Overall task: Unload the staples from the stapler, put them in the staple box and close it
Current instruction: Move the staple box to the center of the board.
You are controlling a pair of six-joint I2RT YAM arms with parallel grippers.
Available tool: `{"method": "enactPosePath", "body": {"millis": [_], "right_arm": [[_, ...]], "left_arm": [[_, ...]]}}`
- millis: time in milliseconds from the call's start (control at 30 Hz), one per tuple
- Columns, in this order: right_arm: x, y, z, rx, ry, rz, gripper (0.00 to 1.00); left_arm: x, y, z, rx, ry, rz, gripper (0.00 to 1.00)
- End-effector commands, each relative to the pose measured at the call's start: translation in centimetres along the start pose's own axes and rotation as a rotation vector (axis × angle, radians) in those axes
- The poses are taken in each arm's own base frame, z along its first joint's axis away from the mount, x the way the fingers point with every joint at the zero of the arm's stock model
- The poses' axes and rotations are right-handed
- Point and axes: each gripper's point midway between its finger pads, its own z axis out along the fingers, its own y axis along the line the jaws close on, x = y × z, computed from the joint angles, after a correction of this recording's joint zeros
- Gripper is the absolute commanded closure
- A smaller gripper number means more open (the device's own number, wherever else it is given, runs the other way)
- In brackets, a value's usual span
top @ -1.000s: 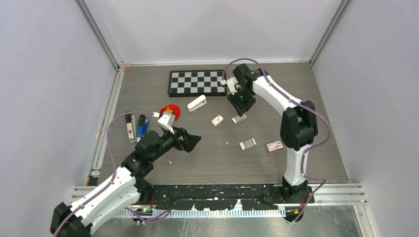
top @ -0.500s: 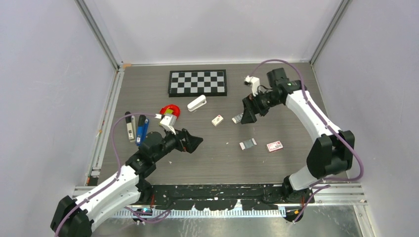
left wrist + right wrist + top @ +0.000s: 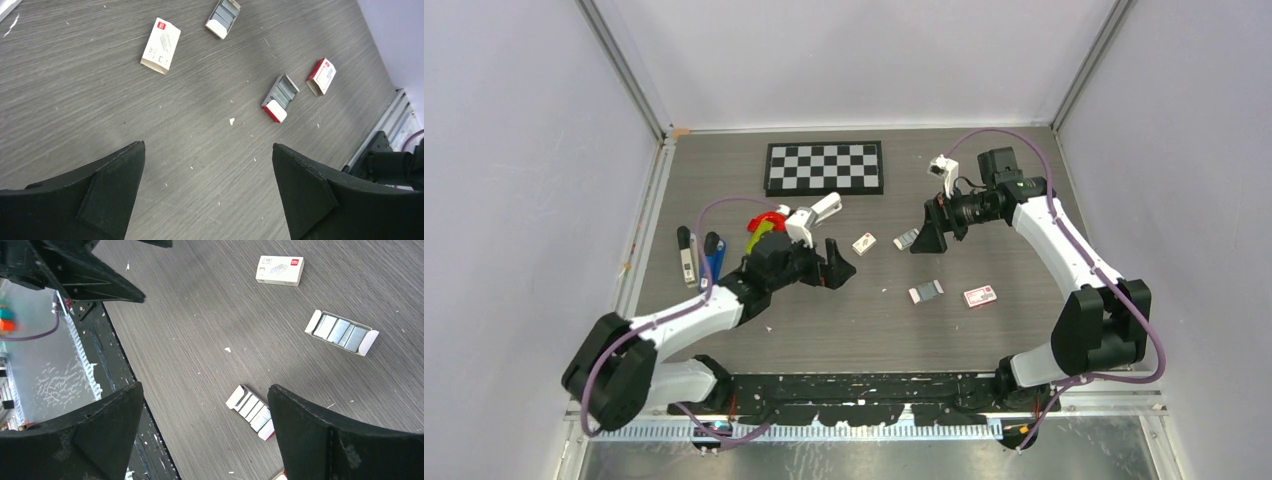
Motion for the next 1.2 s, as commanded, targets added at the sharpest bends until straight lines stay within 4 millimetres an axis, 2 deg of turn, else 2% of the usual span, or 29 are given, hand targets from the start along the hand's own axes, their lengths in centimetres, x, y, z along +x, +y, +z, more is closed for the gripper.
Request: {"method": "enactPosePath", "body": {"millis": [0,100,500,867,1000,1167], "right_arm": [[-0.8,0.3,-0.1,-0.022,-0.031,-0.062,0.02],[-0.9,0.6,-0.3,-0.023,-0.037,-0.073,0.02],[-1.1,1.7,-0.9,-0.054,-0.045,-0.112,0.02],[-1.2,2.0,-1.1,-0.055,-0.046,-0.129,0.02],[-1.2,2.0,-1.2,-0.056,-0.044,-0.132,0.02],[-1.3,2.1,-1.3,-0.056,-0.044,-0.135,0.02]], "left_arm": [[-2.9,-1.4,2.8,0.057,-0.023,0.069,0.00],[-3.0,-1.7,5.0,0.074,0.039,0.089,0.01],[-1.9,3.2,10.7,-0.090,0.324,0.360,0.00],[-1.1,3.0,13.1,0.018,0.419,0.500,0.03],[-0.7,4.0,14.0,-0.014,0.473,0.521,0.04],[0.0,5.2,15.0,-0.073,0.540,0.544,0.13]]}}
